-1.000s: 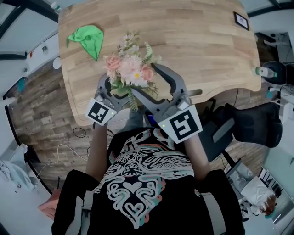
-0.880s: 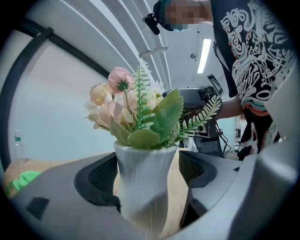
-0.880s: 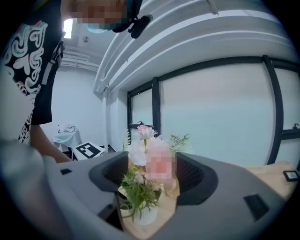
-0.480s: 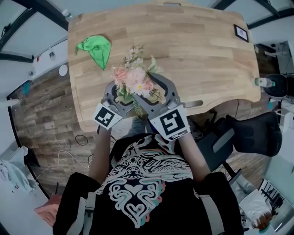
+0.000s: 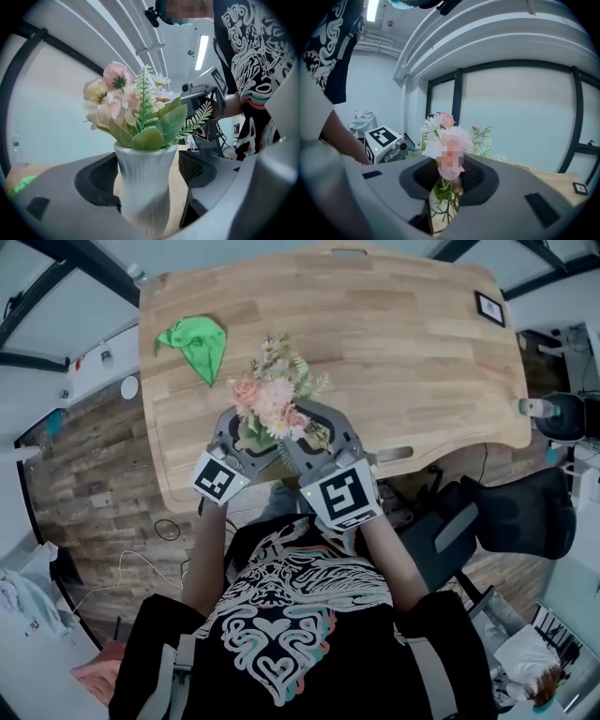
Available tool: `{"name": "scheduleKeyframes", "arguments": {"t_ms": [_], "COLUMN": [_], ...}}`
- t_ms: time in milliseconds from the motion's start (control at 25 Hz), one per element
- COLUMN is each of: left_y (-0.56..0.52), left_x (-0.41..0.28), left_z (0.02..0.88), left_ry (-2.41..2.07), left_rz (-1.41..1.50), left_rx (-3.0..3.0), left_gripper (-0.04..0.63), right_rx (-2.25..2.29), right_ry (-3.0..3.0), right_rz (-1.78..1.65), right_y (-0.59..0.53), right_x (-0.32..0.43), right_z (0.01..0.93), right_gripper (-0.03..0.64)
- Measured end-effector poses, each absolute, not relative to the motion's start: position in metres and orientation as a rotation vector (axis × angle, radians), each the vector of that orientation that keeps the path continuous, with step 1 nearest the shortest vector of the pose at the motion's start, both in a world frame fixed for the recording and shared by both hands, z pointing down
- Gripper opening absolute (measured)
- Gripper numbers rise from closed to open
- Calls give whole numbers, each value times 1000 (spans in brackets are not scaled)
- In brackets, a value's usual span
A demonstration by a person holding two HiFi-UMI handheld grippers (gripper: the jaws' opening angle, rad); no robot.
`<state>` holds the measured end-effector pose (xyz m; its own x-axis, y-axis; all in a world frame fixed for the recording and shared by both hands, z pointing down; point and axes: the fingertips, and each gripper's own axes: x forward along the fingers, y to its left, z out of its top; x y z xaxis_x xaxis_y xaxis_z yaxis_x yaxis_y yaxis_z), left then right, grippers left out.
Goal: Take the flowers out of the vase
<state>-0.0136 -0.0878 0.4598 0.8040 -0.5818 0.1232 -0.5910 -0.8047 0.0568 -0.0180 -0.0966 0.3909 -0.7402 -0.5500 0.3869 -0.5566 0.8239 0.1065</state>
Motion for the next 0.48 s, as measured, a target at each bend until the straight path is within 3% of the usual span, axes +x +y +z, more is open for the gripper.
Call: {"name": "scheduleKeyframes", "arguments": {"t_ms": [480], "left_y": [-81], "left_x": [-17], "left_z": [468], "left_ry": [-956], "left_rz": [190], "left_rx": [2883], "left_gripper": [407], "right_rx": [830], "right_ry": [-2622], "right_rz": [25], "right_y": [-91], "right_x": [-16], "right_z": [379], "right_gripper": [91]}}
